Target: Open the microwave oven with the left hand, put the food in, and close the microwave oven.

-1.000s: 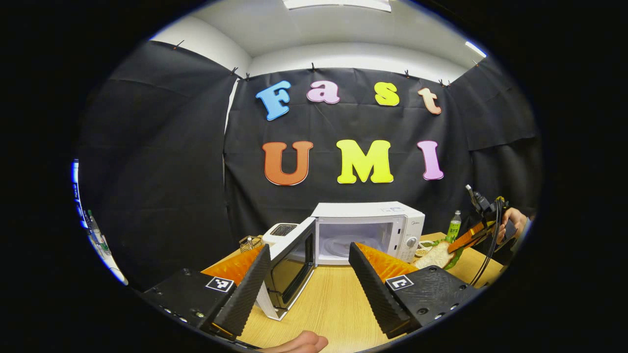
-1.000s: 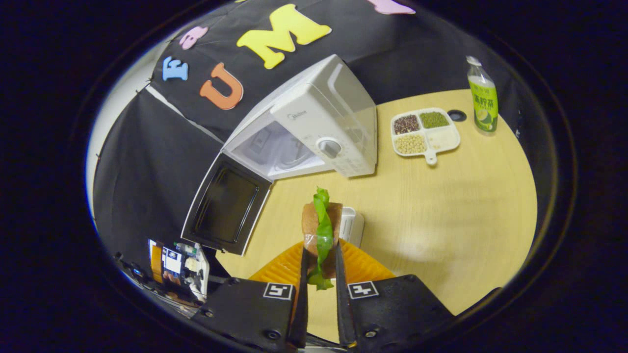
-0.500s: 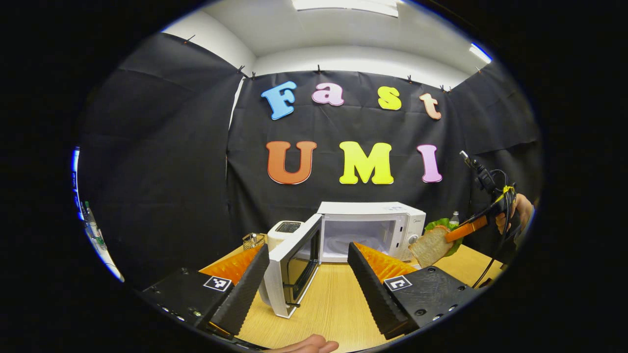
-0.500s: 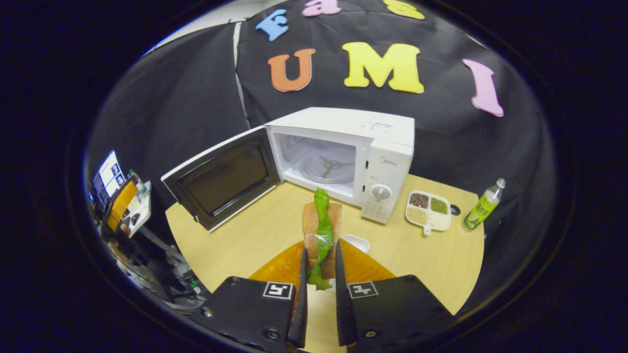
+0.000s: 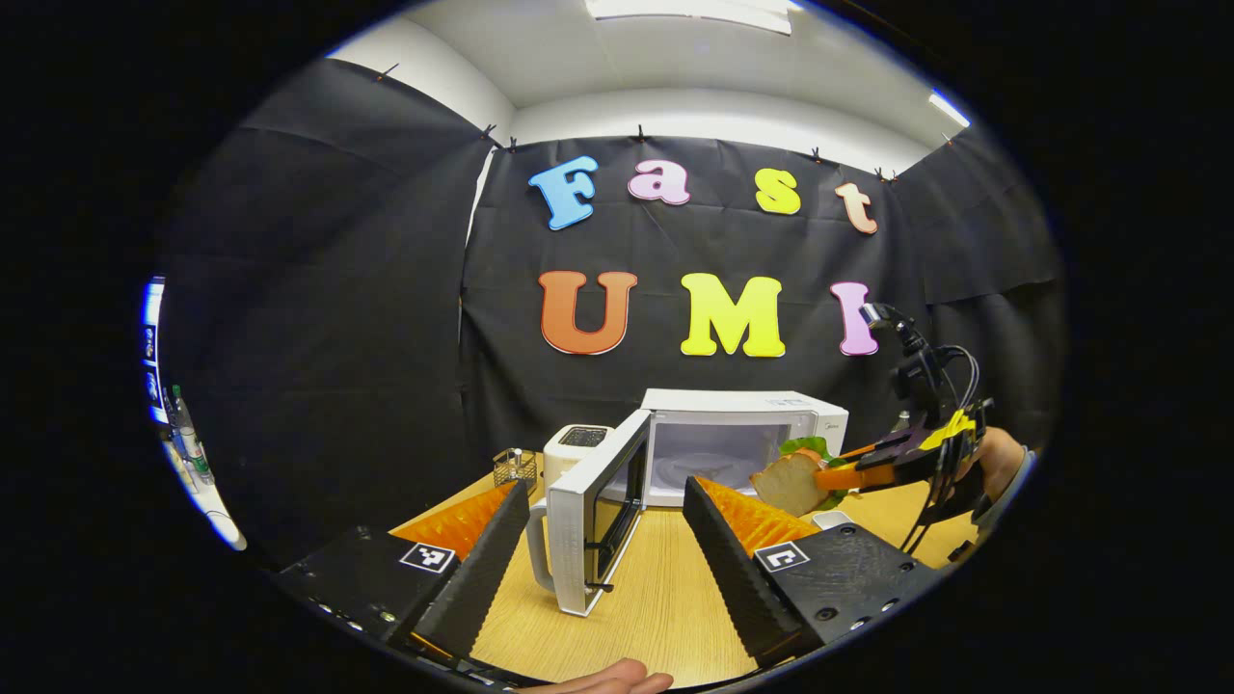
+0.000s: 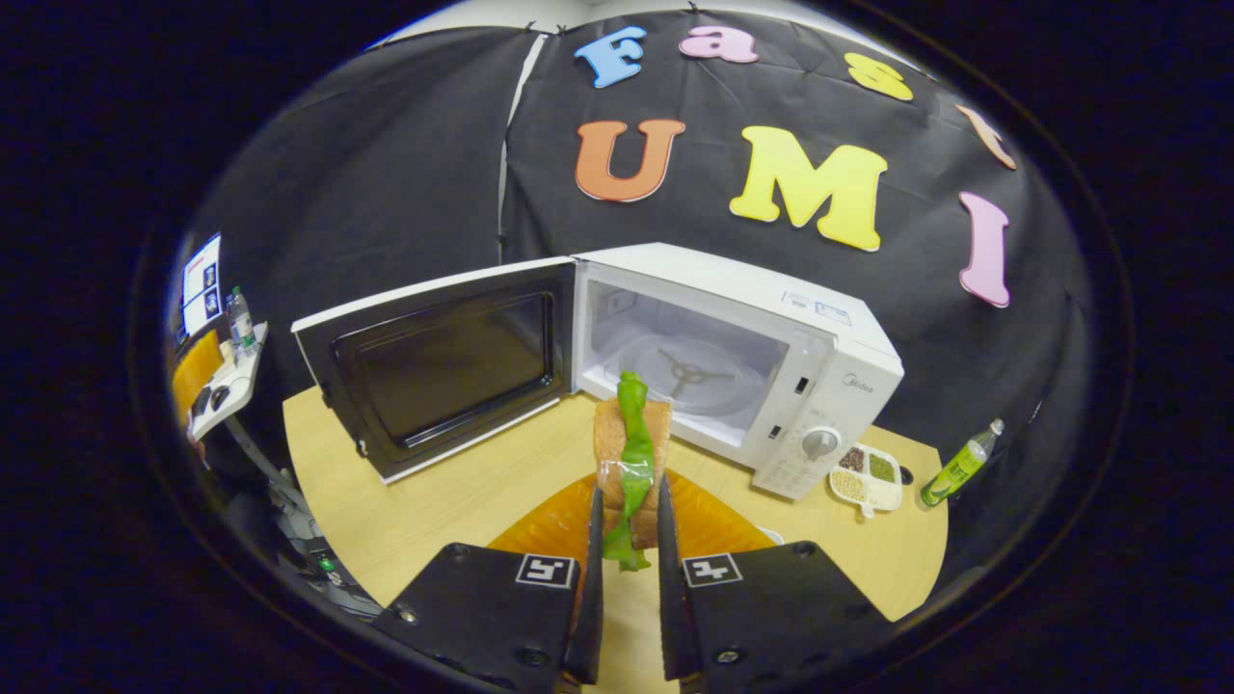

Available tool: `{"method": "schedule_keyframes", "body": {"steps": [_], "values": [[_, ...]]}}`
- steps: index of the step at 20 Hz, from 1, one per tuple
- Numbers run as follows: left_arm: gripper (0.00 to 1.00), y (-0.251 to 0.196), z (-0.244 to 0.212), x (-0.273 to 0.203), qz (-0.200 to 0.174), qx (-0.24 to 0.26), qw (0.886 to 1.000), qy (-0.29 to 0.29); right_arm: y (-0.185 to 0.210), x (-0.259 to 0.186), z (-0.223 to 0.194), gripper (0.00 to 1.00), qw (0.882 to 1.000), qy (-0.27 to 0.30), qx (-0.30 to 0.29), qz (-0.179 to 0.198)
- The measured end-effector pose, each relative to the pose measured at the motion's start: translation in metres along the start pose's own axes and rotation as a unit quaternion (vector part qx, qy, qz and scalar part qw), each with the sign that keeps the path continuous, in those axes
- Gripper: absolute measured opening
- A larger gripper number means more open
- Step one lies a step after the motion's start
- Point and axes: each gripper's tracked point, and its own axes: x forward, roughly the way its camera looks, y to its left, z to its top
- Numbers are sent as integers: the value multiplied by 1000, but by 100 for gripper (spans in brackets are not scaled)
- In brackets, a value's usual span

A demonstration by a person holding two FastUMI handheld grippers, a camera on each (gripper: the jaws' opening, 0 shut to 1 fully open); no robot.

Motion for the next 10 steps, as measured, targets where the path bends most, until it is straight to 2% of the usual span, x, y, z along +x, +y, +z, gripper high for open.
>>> {"method": "schedule_keyframes", "body": {"steps": [3,4,5,6,10], "values": [[96,9,-1,-2,9,-1,1000,3,14,32,18,20,999,-26,37,-7],[96,12,-2,-4,10,-1,1000,4,18,42,26,28,998,-35,51,-8],[96,12,-2,-4,12,-1,1000,5,21,51,31,28,997,-46,62,-8],[96,14,-2,-6,13,0,1000,5,23,62,36,21,996,-54,73,-11],[96,21,2,-6,16,6,1000,1,27,108,47,21,986,-72,149,-26]]}}
